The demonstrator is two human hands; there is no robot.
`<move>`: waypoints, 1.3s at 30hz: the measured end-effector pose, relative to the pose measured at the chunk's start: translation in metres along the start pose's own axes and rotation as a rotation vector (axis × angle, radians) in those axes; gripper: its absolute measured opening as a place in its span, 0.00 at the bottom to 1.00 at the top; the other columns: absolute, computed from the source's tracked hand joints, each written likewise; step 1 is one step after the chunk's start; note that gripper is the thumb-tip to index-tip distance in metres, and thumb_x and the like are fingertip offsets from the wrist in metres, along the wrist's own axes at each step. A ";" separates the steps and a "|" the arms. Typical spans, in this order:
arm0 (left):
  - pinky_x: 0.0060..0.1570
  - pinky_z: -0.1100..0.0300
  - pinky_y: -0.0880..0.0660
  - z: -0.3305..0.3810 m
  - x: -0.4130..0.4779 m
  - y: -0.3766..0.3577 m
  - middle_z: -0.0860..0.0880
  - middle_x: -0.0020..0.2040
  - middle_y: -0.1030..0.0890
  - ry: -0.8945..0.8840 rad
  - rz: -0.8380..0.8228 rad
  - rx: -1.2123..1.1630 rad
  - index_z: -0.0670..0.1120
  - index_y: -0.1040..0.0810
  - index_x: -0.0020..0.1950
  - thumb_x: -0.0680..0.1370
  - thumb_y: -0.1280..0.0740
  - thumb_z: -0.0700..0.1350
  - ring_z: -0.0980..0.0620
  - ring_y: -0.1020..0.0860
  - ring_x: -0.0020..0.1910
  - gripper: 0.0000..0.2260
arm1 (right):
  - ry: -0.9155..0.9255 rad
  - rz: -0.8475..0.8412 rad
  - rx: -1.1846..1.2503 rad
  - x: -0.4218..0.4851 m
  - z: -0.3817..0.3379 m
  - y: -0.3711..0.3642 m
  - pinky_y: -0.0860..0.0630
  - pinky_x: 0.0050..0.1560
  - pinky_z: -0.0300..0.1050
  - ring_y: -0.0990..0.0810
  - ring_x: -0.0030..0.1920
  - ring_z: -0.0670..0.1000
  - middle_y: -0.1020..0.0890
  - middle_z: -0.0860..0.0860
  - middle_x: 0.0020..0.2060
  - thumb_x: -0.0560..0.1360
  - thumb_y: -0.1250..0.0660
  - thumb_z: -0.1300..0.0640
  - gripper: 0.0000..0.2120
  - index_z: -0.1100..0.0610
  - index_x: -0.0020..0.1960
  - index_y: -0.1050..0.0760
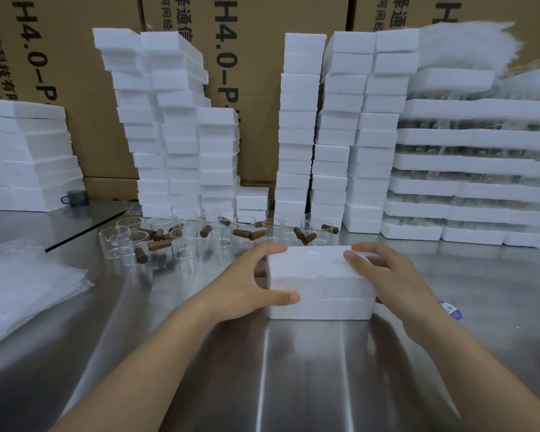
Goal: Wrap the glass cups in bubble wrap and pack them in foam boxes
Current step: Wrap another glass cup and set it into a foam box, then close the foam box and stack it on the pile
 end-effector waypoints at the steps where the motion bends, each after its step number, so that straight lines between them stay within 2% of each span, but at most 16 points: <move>1: 0.59 0.74 0.25 0.002 0.000 0.000 0.70 0.70 0.26 -0.003 -0.003 -0.001 0.73 0.32 0.74 0.65 0.15 0.64 0.73 0.26 0.65 0.41 | 0.009 0.011 0.003 0.000 -0.002 0.001 0.23 0.68 0.60 0.20 0.61 0.49 0.18 0.45 0.60 0.76 0.29 0.35 0.12 0.35 0.57 0.19; 4: 0.76 0.55 0.30 0.004 0.003 0.001 0.68 0.78 0.31 0.028 0.034 -0.131 0.82 0.36 0.72 0.66 0.21 0.74 0.63 0.29 0.75 0.39 | 0.026 0.039 0.037 -0.001 -0.004 0.003 0.25 0.69 0.60 0.22 0.62 0.47 0.19 0.43 0.60 0.77 0.32 0.33 0.11 0.33 0.57 0.20; 6: 0.79 0.48 0.35 0.004 0.006 0.000 0.67 0.80 0.34 0.048 0.055 -0.211 0.81 0.34 0.72 0.69 0.25 0.76 0.59 0.34 0.80 0.34 | 0.028 0.044 0.052 0.000 -0.002 0.002 0.24 0.68 0.60 0.20 0.61 0.48 0.18 0.44 0.59 0.78 0.30 0.37 0.09 0.34 0.57 0.19; 9: 0.80 0.53 0.35 -0.003 0.008 -0.006 0.72 0.74 0.30 0.084 0.042 -0.219 0.74 0.27 0.72 0.72 0.27 0.72 0.59 0.32 0.79 0.28 | 0.014 0.006 0.073 -0.001 0.003 -0.007 0.21 0.54 0.49 0.16 0.51 0.43 0.16 0.47 0.56 0.78 0.27 0.44 0.07 0.36 0.56 0.18; 10: 0.78 0.57 0.35 -0.004 0.008 -0.010 0.75 0.72 0.30 0.102 0.035 -0.226 0.73 0.26 0.72 0.74 0.28 0.70 0.59 0.31 0.78 0.26 | 0.011 0.002 0.075 -0.002 0.005 -0.007 0.23 0.49 0.45 0.17 0.46 0.39 0.16 0.46 0.54 0.78 0.27 0.45 0.07 0.36 0.55 0.18; 12: 0.70 0.68 0.35 -0.002 0.008 -0.015 0.77 0.69 0.33 0.130 0.033 -0.238 0.72 0.30 0.74 0.79 0.30 0.66 0.61 0.33 0.77 0.24 | 0.008 0.009 0.078 -0.002 0.007 -0.006 0.25 0.46 0.43 0.17 0.42 0.36 0.16 0.45 0.53 0.78 0.27 0.44 0.07 0.35 0.56 0.18; 14: 0.73 0.63 0.36 -0.002 0.003 -0.016 0.72 0.73 0.31 0.175 0.056 -0.300 0.66 0.35 0.80 0.77 0.28 0.66 0.59 0.33 0.77 0.33 | 0.002 0.019 0.079 -0.002 0.010 -0.005 0.24 0.48 0.44 0.16 0.47 0.41 0.16 0.44 0.53 0.78 0.28 0.43 0.09 0.34 0.57 0.19; 16: 0.77 0.52 0.32 -0.003 -0.002 -0.019 0.63 0.72 0.21 0.232 0.079 -0.410 0.62 0.31 0.80 0.72 0.25 0.65 0.56 0.24 0.73 0.38 | -0.010 0.019 0.092 -0.003 0.010 -0.005 0.24 0.47 0.45 0.16 0.48 0.43 0.16 0.44 0.53 0.77 0.28 0.42 0.10 0.32 0.58 0.20; 19: 0.62 0.58 0.23 0.005 -0.007 -0.024 0.61 0.62 0.14 0.251 0.154 -0.493 0.61 0.25 0.74 0.78 0.25 0.54 0.59 0.15 0.60 0.24 | -0.017 0.012 0.115 -0.003 0.011 -0.006 0.26 0.42 0.42 0.17 0.41 0.37 0.15 0.43 0.50 0.77 0.28 0.42 0.13 0.33 0.60 0.20; 23: 0.46 0.60 0.19 0.009 -0.008 -0.025 0.57 0.66 0.16 0.257 0.284 -0.628 0.60 0.31 0.79 0.80 0.25 0.44 0.55 0.14 0.58 0.31 | -0.072 0.005 0.228 -0.002 0.021 -0.001 0.21 0.44 0.47 0.12 0.44 0.45 0.12 0.45 0.49 0.73 0.23 0.43 0.18 0.34 0.61 0.21; 26: 0.54 0.54 0.17 0.010 -0.010 -0.022 0.57 0.67 0.18 0.245 0.323 -0.691 0.58 0.30 0.79 0.77 0.22 0.40 0.53 0.15 0.60 0.34 | -0.150 -0.045 0.322 -0.003 0.031 -0.002 0.19 0.51 0.53 0.11 0.50 0.53 0.11 0.49 0.52 0.67 0.18 0.42 0.24 0.38 0.61 0.19; 27: 0.53 0.56 0.17 0.010 -0.010 -0.020 0.58 0.66 0.17 0.241 0.326 -0.699 0.58 0.29 0.78 0.77 0.22 0.39 0.55 0.15 0.59 0.34 | -0.178 -0.078 0.353 -0.003 0.033 -0.004 0.19 0.52 0.53 0.11 0.52 0.54 0.12 0.50 0.54 0.65 0.18 0.42 0.24 0.41 0.60 0.18; 30: 0.52 0.58 0.17 0.012 -0.011 -0.020 0.58 0.67 0.18 0.244 0.313 -0.722 0.61 0.28 0.77 0.71 0.18 0.42 0.55 0.15 0.59 0.38 | -0.225 -0.138 0.395 -0.005 0.032 -0.011 0.20 0.51 0.52 0.12 0.54 0.54 0.12 0.52 0.56 0.66 0.19 0.44 0.21 0.45 0.57 0.15; 33: 0.52 0.59 0.16 0.015 -0.008 -0.027 0.56 0.67 0.17 0.275 0.267 -0.758 0.66 0.26 0.75 0.65 0.19 0.47 0.54 0.14 0.59 0.40 | -0.221 -0.062 0.415 -0.002 0.025 -0.006 0.17 0.46 0.52 0.11 0.50 0.54 0.12 0.50 0.53 0.64 0.21 0.46 0.20 0.44 0.56 0.15; 36: 0.56 0.57 0.16 0.015 -0.005 -0.034 0.56 0.68 0.17 0.316 0.209 -0.777 0.73 0.30 0.74 0.66 0.20 0.48 0.52 0.14 0.60 0.41 | -0.207 0.010 0.450 0.003 0.020 0.002 0.15 0.42 0.54 0.13 0.52 0.57 0.12 0.48 0.52 0.68 0.21 0.50 0.18 0.42 0.57 0.16; 39: 0.53 0.51 0.15 0.007 -0.002 -0.040 0.49 0.62 0.13 0.394 0.121 -0.839 0.68 0.25 0.71 0.73 0.18 0.41 0.46 0.12 0.56 0.34 | -0.196 0.034 0.464 0.003 0.011 0.006 0.15 0.44 0.52 0.14 0.56 0.58 0.12 0.47 0.53 0.61 0.21 0.47 0.24 0.40 0.57 0.16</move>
Point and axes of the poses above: each hand's wrist, its own x-axis towards the middle knuckle, its own y-axis out of the back of the hand, z = x × y, the point moved 9 cm from there along x, towards the middle knuckle
